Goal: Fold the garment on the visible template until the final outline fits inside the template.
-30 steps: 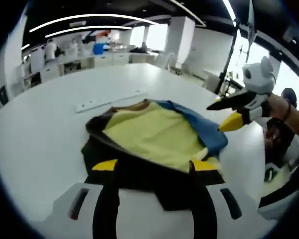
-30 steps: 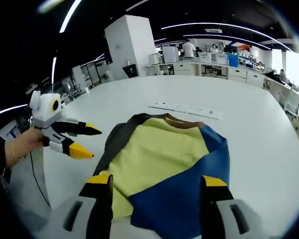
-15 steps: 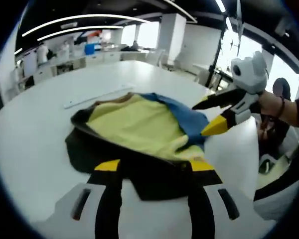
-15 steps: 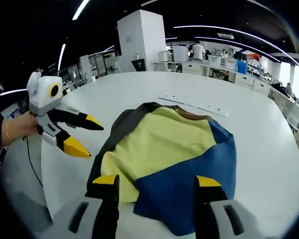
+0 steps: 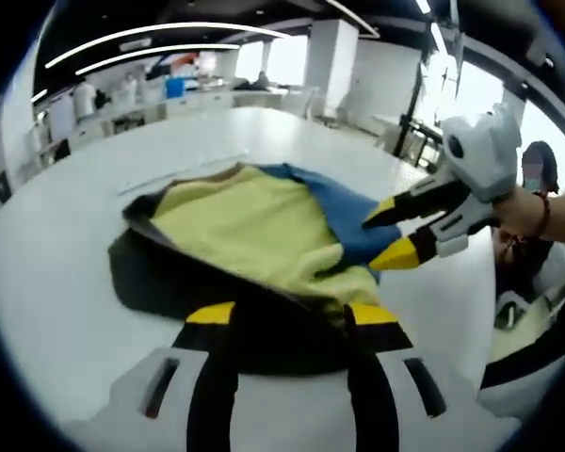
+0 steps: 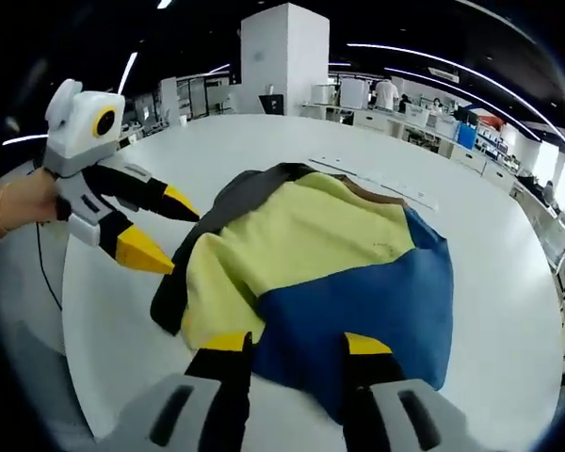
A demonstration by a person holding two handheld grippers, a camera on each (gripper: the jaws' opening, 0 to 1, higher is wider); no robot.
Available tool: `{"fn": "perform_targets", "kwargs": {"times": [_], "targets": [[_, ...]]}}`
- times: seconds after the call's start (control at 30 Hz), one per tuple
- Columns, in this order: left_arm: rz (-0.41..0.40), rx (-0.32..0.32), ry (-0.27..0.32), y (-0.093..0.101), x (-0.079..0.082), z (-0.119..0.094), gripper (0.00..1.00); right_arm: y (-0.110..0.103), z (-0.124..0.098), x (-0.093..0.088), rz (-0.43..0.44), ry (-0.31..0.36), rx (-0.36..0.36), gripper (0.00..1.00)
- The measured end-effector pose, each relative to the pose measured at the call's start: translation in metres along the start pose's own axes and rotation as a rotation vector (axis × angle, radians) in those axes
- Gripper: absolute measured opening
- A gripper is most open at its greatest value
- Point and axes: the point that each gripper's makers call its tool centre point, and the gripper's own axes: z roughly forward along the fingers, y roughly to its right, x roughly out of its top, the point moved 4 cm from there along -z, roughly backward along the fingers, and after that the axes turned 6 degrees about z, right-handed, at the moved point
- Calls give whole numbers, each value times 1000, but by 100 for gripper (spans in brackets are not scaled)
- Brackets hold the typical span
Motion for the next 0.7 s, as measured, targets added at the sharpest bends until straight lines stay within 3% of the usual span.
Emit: {"fn": "perform_targets", "kwargs": {"times": [0.23, 0.47, 0.7], "targets": [[-13, 9, -27, 5, -11, 3, 34, 5, -1, -3, -75, 2, -49, 19], [-33, 16, -37, 7, -15, 5, 27, 6, -3, -3, -80, 10, -57, 3], [-36, 18, -44, 6, -16, 7, 23, 8, 0, -8, -62, -5, -50, 0]]}}
